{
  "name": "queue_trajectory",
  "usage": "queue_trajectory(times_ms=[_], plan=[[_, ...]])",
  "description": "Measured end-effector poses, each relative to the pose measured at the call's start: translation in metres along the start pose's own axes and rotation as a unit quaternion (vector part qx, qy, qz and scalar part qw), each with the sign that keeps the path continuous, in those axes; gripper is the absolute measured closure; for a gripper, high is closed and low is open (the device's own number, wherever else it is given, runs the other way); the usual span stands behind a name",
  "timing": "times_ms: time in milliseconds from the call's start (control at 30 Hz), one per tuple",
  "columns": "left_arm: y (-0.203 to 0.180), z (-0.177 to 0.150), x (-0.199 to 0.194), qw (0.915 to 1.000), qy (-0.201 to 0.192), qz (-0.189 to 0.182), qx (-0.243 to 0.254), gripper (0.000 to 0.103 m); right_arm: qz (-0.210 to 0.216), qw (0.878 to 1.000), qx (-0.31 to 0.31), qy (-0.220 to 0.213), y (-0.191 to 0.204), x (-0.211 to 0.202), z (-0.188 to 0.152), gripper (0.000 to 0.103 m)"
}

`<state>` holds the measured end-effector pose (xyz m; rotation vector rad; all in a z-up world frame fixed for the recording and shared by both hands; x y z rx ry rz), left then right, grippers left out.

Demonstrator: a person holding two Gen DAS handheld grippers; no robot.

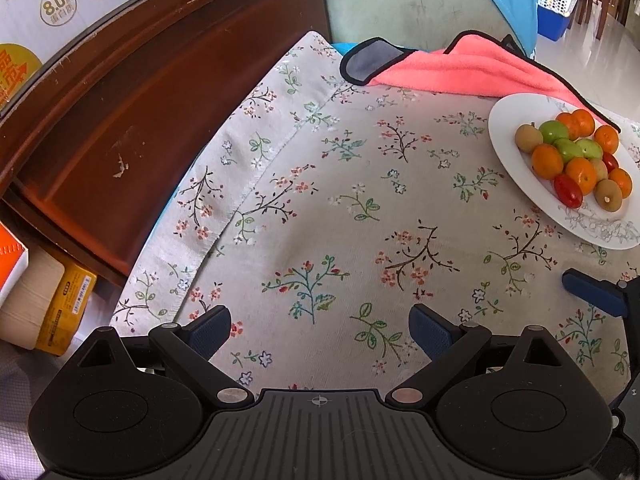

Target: Organize fruits

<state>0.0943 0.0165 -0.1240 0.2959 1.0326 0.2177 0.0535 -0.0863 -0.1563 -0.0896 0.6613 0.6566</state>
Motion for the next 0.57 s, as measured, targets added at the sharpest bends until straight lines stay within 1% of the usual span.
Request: queue_trajectory(times_ms=[433,567], plan=[[-0.0012,-0.0019,0.0058,0.9999,0.008,-0.006,-0.007,0.006,0.0,1.0,0.0,0.0,0.0,0.0001,0.0001,0.001],[-0.0034,-0.0035,0.0097,0.9999,0.011,-0.004,-0.001,0.006,0.0,1.0,0.0,0.0,-0.0001,0.0001,0.0002,0.001]])
Point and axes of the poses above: each gripper's, at about its wrist camera, not at the fingertips, and x roughly the way its jaws point, y to its left, z to its top, the point moved 10 cm from there along x, roughly the way its jaws point, and after that the axes turned 13 degrees about z, right-handed, at the moved point
